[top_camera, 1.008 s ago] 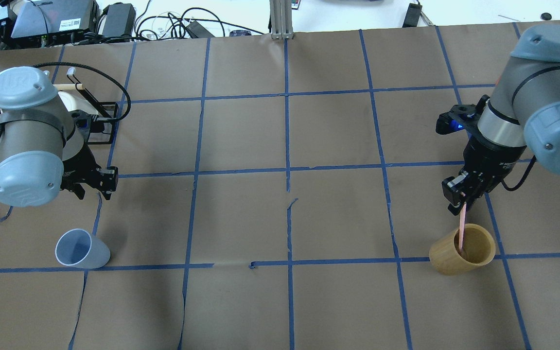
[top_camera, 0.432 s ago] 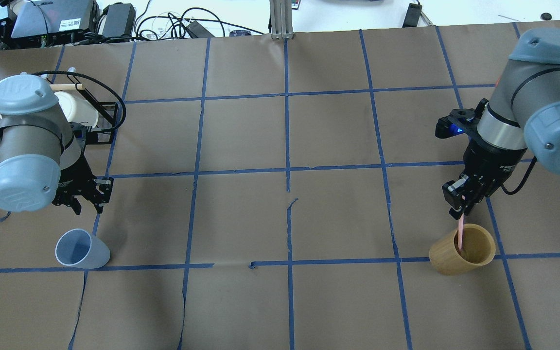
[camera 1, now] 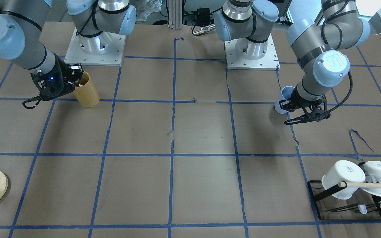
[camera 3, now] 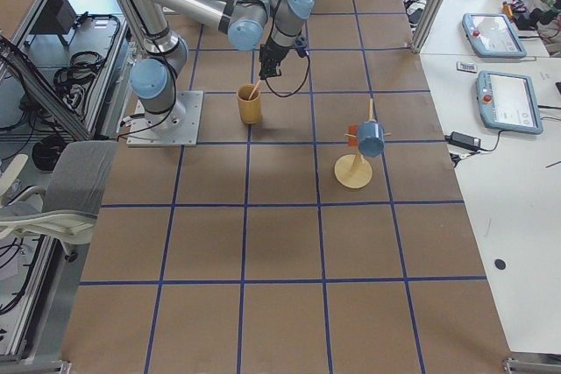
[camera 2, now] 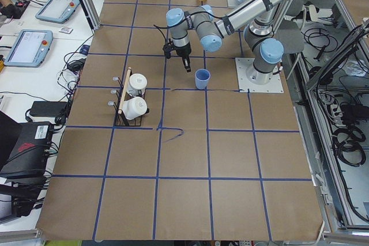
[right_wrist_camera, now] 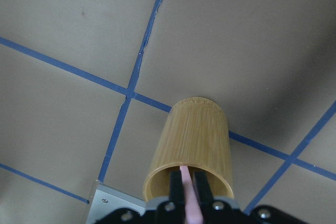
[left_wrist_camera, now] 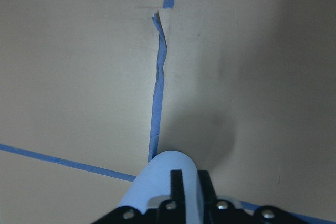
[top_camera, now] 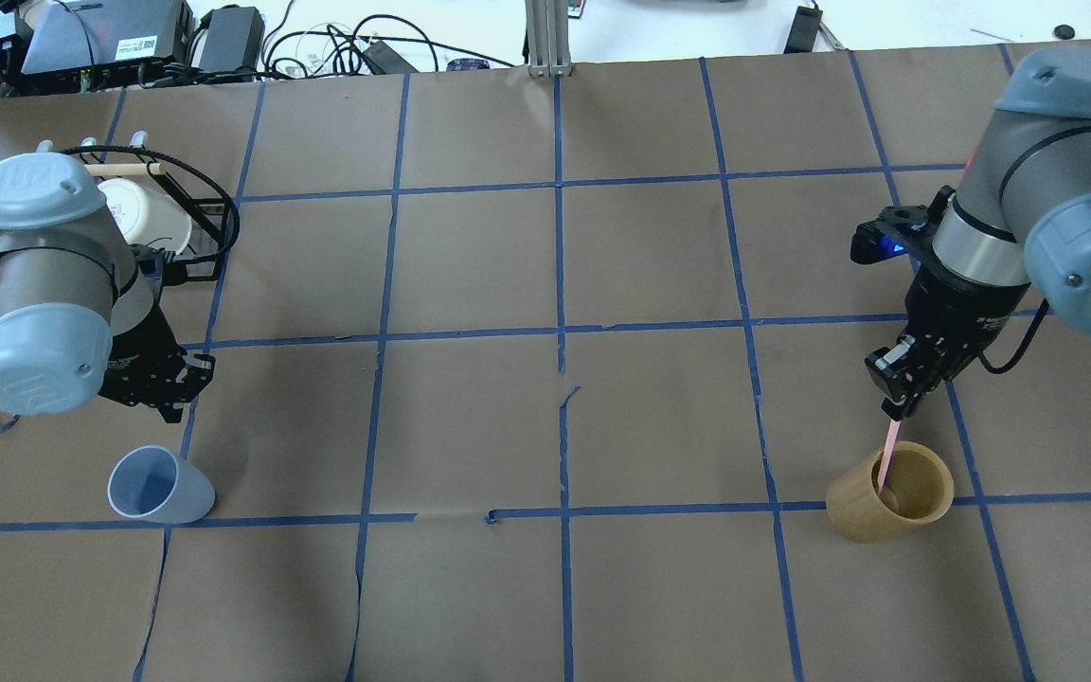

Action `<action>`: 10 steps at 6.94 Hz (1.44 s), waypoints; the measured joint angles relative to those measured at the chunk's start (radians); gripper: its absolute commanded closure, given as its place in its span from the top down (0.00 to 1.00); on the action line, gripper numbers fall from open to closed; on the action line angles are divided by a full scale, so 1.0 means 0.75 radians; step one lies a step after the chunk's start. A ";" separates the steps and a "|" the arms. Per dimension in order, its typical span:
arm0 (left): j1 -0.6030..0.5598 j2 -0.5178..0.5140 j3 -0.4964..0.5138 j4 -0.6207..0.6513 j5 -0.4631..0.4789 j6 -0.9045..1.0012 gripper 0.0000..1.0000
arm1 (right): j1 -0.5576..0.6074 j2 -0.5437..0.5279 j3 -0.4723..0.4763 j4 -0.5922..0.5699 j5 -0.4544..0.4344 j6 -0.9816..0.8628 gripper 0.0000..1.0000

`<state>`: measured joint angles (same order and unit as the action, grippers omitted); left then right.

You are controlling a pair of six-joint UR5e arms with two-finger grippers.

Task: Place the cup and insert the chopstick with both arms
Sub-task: 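Close the right gripper on the chopstick while the left descends over the blue cup, then lift the chopstick out of the bamboo cup while the left gripper grasps the blue cup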

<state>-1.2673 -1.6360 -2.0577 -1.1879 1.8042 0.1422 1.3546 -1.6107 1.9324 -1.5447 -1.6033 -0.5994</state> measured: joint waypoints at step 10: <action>-0.018 0.047 0.015 -0.072 0.013 -0.012 0.92 | 0.000 -0.011 -0.196 0.130 -0.035 0.014 0.06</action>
<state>-1.2805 -1.6010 -2.0462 -1.2418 1.8140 0.1336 1.3545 -1.6189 1.7854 -1.4471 -1.6294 -0.5888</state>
